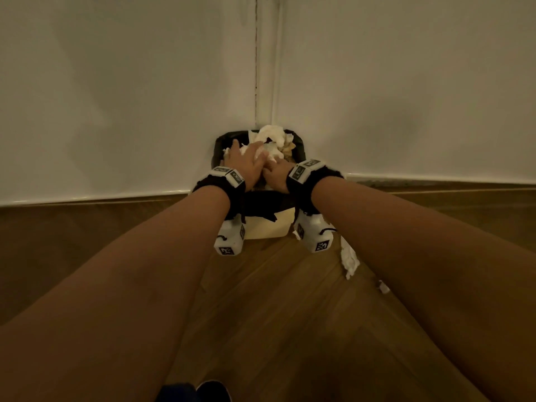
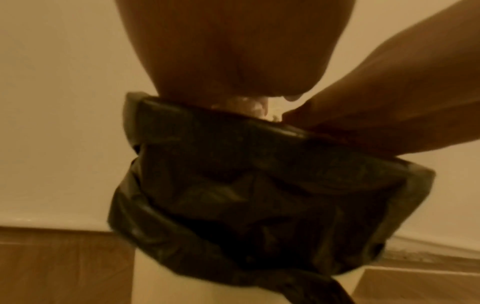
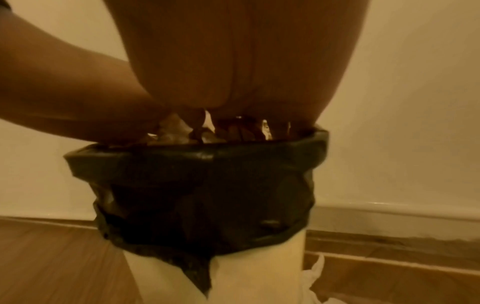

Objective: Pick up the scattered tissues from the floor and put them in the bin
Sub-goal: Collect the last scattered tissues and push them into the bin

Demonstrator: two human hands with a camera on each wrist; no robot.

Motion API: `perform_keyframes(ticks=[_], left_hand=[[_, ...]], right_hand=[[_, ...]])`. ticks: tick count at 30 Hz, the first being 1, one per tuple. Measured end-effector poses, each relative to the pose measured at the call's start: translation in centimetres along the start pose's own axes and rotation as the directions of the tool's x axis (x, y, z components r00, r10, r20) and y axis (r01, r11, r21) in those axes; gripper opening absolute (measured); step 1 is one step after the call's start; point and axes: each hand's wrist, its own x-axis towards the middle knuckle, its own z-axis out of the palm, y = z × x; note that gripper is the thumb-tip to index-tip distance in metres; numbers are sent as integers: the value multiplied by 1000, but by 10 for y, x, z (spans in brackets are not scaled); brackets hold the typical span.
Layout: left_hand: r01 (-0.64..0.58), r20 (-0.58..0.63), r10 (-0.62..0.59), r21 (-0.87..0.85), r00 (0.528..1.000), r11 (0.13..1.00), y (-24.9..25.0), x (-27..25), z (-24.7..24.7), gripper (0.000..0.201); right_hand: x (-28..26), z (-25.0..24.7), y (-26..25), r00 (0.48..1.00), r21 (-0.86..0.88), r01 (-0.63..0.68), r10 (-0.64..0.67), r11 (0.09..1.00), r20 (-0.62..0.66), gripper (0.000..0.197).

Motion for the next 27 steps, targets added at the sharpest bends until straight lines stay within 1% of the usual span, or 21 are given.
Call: perform_keyframes(ticks=[2, 3, 5, 8, 11, 13, 15, 19, 21, 23, 25, 27], left_hand=[[-29, -105, 28, -11, 994, 1000, 5, -18, -3, 51], [-35, -158, 37, 19, 987, 999, 9, -28, -3, 51], [-13, -234, 30, 77, 972, 997, 16, -42, -2, 53], [24, -305, 4, 86, 952, 996, 27, -59, -3, 55], [28, -411, 18, 106, 912, 994, 41, -76, 0, 57], [-21, -472, 75, 117, 878, 993, 55, -88, 4, 57], [-95, -509, 147, 128, 848, 987, 71, -99, 8, 55], [-251, -483, 315, 195, 817, 948, 109, -118, 29, 50], [-331, -444, 399, 226, 802, 916, 127, -126, 45, 50], [-392, -405, 457, 237, 792, 889, 142, -132, 62, 48], [-420, -354, 482, 242, 801, 875, 154, -136, 80, 47], [-433, -282, 493, 253, 823, 866, 165, -137, 98, 47]], right_hand=[[-16, -3, 5, 991, 82, -53, 63, 995, -118, 55], [-26, -3, 7, 985, 98, -79, 93, 992, -147, 54], [-40, -5, 11, 978, 136, -96, 119, 986, -173, 55], [-69, -9, 17, 964, 214, -103, 151, 971, -220, 55], [-99, -11, 27, 954, 267, -130, 194, 955, -231, 56], [-120, -9, 39, 942, 298, -165, 240, 940, -235, 57], [-140, -6, 54, 926, 323, -204, 289, 924, -244, 56], [-178, 7, 86, 887, 398, -282, 395, 873, -238, 53], [-196, 17, 103, 858, 438, -326, 456, 838, -236, 51], [-213, 28, 121, 825, 457, -375, 515, 807, -232, 49], [-229, 41, 140, 800, 456, -435, 566, 776, -200, 49], [-244, 56, 158, 773, 457, -499, 617, 736, -150, 49]])
